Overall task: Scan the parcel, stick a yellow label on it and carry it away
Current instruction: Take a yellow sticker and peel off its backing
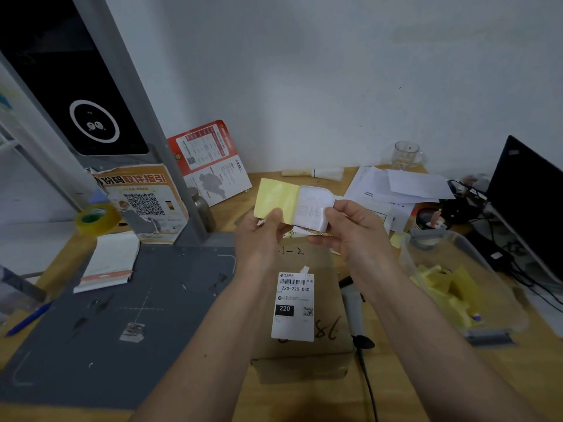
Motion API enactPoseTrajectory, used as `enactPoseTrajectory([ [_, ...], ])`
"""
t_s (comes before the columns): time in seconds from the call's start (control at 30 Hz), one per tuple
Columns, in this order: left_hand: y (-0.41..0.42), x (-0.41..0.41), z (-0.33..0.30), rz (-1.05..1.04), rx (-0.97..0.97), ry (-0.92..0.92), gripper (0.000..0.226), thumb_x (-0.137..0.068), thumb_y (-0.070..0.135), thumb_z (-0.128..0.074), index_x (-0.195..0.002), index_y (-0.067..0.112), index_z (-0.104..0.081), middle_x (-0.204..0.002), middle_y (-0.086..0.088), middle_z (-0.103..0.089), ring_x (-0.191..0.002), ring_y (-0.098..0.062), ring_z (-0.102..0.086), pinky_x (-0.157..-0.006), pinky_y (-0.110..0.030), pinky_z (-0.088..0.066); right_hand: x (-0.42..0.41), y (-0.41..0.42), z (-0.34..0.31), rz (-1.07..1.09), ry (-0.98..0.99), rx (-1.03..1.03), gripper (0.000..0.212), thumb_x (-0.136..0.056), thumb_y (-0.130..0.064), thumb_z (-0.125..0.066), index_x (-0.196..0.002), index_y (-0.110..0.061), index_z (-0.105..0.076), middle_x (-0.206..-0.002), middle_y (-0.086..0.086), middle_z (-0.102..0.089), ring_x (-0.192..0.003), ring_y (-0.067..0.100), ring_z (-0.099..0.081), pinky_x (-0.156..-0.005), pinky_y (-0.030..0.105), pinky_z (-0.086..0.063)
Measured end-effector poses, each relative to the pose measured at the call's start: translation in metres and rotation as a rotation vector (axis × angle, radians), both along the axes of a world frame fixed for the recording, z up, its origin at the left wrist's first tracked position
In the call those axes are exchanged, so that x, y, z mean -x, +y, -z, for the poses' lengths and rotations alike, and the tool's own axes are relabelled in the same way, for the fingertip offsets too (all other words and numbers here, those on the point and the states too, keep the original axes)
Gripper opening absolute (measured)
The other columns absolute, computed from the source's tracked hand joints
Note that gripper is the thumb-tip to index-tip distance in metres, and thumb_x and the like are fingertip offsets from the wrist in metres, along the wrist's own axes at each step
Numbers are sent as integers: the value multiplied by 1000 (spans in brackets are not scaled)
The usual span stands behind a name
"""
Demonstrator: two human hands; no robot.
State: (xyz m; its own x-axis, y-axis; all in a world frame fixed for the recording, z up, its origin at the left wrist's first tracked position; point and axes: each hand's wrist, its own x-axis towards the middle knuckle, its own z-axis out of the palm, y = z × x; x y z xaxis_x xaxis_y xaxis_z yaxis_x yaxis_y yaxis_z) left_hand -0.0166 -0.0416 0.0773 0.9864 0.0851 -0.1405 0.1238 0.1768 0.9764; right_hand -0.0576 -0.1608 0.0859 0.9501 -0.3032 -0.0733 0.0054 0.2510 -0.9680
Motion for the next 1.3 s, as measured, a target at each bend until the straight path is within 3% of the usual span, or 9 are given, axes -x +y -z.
enactPoseTrajectory([
  [0.17,-9,1,0,-72,100,-3,20,-94,7,-52,-87,22,-62,-92,-3,-70,-74,-10,-68,-62,-14,-56,1,-11,0,7,-7,-56,24,-95,-6,-49,-74,-9,-62,-99,13,-73,-89,27,-71,-73,36,-60],
  [0.57,-37,4,16,-208,92,83,6,-93,8,-56,-93,11,-61,-102,-10,-69,-70,-11,-66,-64,-15,-55,9,-53,4,44,-29,-201,18,-94,-5,-50,-82,-8,-63,-90,9,-76,-83,29,-74,-65,32,-60],
  [0.67,-47,4,25,-217,31,112,10,-91,11,-60,-81,12,-61,-96,-11,-71,-66,-11,-66,-66,-19,-56,12,-68,4,59,-54,-248,15,-94,-7,-51,-83,-7,-62,-94,13,-75,-84,31,-73,-62,30,-59],
  [0.73,-59,6,32,-148,-35,134,17,-88,14,-65,-72,12,-59,-86,-10,-71,-64,-12,-65,-67,-22,-56,15,-79,6,68,-62,-254,14,-94,-8,-52,-85,-8,-62,-96,14,-74,-84,30,-73,-61,29,-58],
  [0.83,-88,10,47,51,-165,180,15,-85,17,-69,-82,5,-62,-73,-7,-67,-60,-14,-62,-56,-20,-56,23,-99,11,117,-55,-254,13,-93,-11,-54,-85,-8,-63,-87,11,-75,-76,25,-74,-57,27,-57],
  [0.93,-127,16,64,202,-264,206,18,-83,19,-72,-88,5,-63,-80,-11,-70,-66,-21,-67,-68,-37,-61,33,-123,19,196,-2,-223,13,-92,-13,-57,-81,-10,-64,-77,8,-73,-64,18,-71,-54,26,-55],
  [1.07,-175,34,80,420,-307,231,22,-86,14,-68,-106,9,-61,-84,-15,-72,-56,-17,-64,-52,-27,-57,49,-159,29,315,87,-152,12,-88,-15,-62,-79,-8,-64,-69,8,-65,-55,15,-60,-49,23,-49],
  [1.2,-209,45,85,577,-287,241,20,-88,9,-64,-108,7,-60,-72,-12,-67,-50,-12,-61,-56,-27,-57,62,-185,38,389,135,-80,15,-86,-18,-65,-77,-6,-63,-59,2,-55,-51,13,-48,-46,23,-41],
  [1.3,-228,47,89,681,-279,226,30,-90,10,-62,-119,5,-58,-71,-9,-66,-60,-15,-64,-72,-35,-60,70,-197,42,391,144,-45,21,-87,-20,-65,-71,-8,-59,-49,-2,-52,-45,12,-41,-43,23,-34],
])
